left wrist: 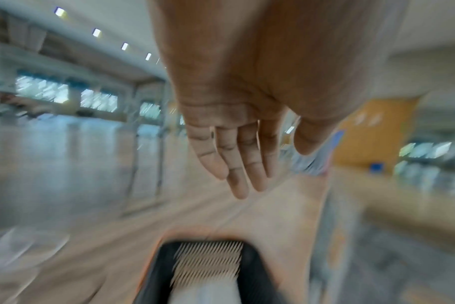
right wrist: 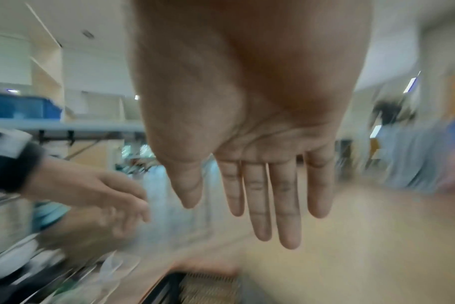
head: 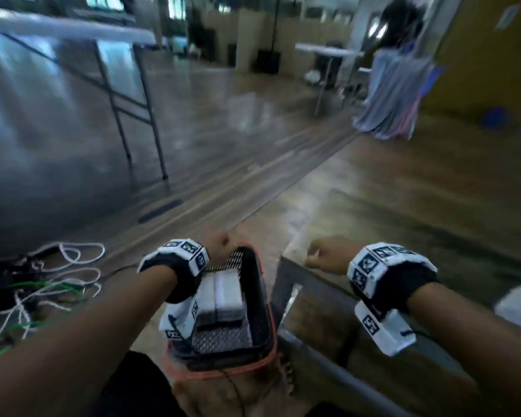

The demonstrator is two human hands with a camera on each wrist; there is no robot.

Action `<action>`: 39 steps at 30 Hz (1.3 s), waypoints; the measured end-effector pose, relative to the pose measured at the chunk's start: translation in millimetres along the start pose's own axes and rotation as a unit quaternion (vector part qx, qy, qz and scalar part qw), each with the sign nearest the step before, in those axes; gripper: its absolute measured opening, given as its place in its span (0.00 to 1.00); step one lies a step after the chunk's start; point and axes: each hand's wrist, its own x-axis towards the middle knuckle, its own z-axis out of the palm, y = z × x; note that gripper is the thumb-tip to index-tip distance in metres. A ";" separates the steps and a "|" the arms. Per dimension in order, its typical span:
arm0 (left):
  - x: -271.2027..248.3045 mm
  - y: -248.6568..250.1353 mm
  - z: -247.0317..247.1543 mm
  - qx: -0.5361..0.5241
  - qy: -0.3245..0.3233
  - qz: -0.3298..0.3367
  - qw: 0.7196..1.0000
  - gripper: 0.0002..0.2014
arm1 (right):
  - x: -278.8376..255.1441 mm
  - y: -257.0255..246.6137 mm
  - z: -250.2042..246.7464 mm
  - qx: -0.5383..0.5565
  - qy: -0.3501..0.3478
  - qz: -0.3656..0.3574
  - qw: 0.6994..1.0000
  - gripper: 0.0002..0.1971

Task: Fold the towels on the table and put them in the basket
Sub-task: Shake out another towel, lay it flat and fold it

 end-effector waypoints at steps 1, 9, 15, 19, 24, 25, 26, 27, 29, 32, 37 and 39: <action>-12.5 24.2 -22.1 0.004 0.026 0.026 0.999 0.15 | -26.6 10.5 -19.7 0.000 0.017 0.017 1.000 0.23; -72.4 206.4 -109.3 0.060 0.063 0.218 0.972 0.15 | -196.3 96.9 -101.2 0.033 0.102 0.112 0.988 0.18; -69.8 302.8 -75.5 0.099 0.059 0.323 0.939 0.17 | -269.7 164.5 -86.5 0.055 0.113 0.201 0.972 0.22; -53.8 353.9 -37.6 0.128 0.017 0.372 0.919 0.18 | -306.5 203.3 -57.0 0.056 0.103 0.267 0.957 0.20; -33.1 414.9 22.9 0.127 -0.053 0.417 0.899 0.18 | -324.6 254.3 -7.8 0.081 0.080 0.326 0.938 0.17; -29.9 425.9 38.0 0.131 -0.069 0.425 0.893 0.17 | -324.5 265.3 4.5 0.090 0.071 0.338 0.934 0.17; -27.1 436.6 54.2 0.135 -0.081 0.436 0.886 0.16 | -323.4 276.3 17.5 0.096 0.065 0.347 0.931 0.17; -22.4 446.9 71.4 0.140 -0.088 0.448 0.878 0.16 | -320.5 287.7 30.6 0.101 0.061 0.355 0.927 0.16; -11.2 466.4 107.1 0.151 -0.107 0.474 0.861 0.15 | -310.8 310.5 57.0 0.108 0.061 0.372 0.920 0.15; 8.1 493.8 159.9 0.179 -0.134 0.503 0.835 0.13 | -293.3 343.4 90.6 0.116 0.083 0.410 0.901 0.14; 33.1 530.6 223.8 0.146 -0.121 0.494 0.848 0.17 | -258.6 385.3 135.4 0.033 0.148 0.382 0.912 0.19; 42.4 538.4 237.9 0.143 -0.107 0.487 0.855 0.17 | -245.8 395.0 149.0 -0.019 0.162 0.373 0.913 0.21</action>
